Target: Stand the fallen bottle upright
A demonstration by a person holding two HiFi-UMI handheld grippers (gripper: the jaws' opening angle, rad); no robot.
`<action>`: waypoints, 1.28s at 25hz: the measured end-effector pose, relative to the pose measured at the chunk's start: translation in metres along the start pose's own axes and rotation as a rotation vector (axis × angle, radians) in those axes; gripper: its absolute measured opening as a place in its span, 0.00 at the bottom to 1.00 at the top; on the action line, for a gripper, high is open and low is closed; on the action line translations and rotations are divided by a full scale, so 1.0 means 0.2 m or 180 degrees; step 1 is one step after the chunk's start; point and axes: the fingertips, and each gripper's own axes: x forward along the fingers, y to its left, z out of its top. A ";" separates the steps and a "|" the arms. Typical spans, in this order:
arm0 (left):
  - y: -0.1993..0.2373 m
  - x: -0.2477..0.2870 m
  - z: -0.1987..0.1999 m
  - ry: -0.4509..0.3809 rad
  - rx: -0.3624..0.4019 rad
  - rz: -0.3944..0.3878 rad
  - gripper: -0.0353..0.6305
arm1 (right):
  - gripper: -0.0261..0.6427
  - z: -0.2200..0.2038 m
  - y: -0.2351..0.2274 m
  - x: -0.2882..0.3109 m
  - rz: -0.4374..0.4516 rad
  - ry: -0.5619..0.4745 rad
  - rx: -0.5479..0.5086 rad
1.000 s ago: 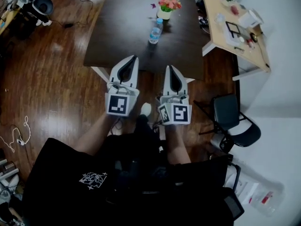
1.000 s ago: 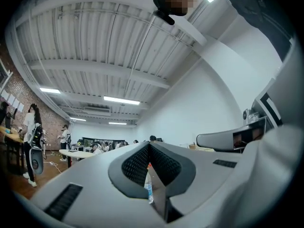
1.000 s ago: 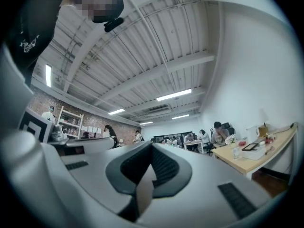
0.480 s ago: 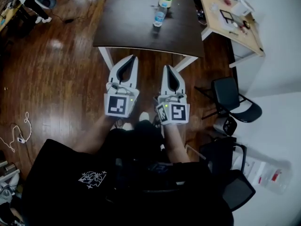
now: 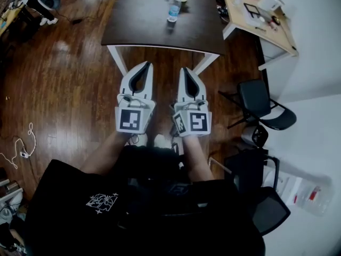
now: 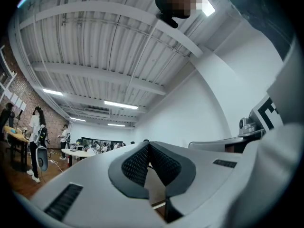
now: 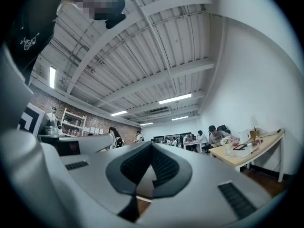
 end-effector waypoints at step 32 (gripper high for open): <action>-0.17 0.01 0.06 -0.0078 0.0089 -0.0006 0.03 | 0.06 0.06 -0.07 -0.10 0.0069 -0.0043 -0.0072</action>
